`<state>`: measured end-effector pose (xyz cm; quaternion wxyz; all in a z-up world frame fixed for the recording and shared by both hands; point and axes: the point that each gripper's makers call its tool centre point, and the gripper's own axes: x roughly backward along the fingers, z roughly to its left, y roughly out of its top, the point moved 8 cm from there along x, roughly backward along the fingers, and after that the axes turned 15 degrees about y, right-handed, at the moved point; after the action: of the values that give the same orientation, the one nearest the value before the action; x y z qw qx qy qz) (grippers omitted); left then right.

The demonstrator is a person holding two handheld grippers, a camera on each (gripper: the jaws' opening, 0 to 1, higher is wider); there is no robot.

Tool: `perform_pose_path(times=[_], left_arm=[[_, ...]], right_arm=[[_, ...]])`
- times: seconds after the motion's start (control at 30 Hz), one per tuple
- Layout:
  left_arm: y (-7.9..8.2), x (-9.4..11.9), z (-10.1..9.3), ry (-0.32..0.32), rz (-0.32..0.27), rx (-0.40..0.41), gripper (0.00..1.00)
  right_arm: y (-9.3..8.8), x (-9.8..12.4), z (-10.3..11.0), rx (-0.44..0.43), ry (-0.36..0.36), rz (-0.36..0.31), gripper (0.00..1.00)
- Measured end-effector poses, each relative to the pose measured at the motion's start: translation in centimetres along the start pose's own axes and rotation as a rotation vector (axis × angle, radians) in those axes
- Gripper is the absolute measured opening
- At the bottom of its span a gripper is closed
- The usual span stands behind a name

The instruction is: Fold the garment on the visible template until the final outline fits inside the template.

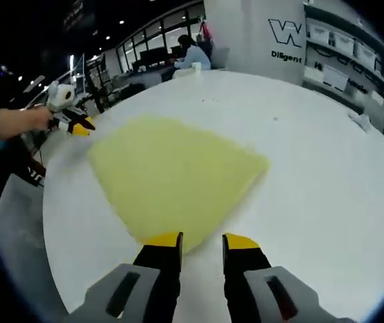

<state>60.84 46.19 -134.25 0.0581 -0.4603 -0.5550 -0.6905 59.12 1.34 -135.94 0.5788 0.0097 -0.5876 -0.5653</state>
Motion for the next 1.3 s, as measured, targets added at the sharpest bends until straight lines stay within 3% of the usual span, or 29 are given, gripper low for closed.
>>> perform_pose_path(times=[0.17,0.47,0.77,0.97,1.1,1.3], left_arm=[[-2.1,-0.3,-0.4,0.007,0.019,0.019,0.24],[-3.3,-2.1,-2.0,0.018,0.045,0.066,0.24],[-3.7,-3.1,-2.3,0.041,0.034,0.091,0.07],[-3.7,-3.0,-2.5,0.038,0.021,0.068,0.01],[-3.7,-2.9,-2.6,0.033,0.012,0.06,0.01],[-3.6,-2.7,-2.3,0.029,0.012,0.054,0.0]], right_arm=[[-1.6,0.0,1.2,-0.007,0.001,-0.043,0.2],[-3.2,-0.4,2.4,-0.038,-0.009,-0.077,0.24],[-3.2,-2.1,2.5,-0.055,-0.004,-0.093,0.22],[-2.9,-2.5,2.4,-0.071,0.005,-0.105,0.14],[-2.9,-2.2,2.3,-0.053,0.015,-0.098,0.0],[-3.1,-1.5,2.2,-0.033,0.031,-0.104,0.0]])
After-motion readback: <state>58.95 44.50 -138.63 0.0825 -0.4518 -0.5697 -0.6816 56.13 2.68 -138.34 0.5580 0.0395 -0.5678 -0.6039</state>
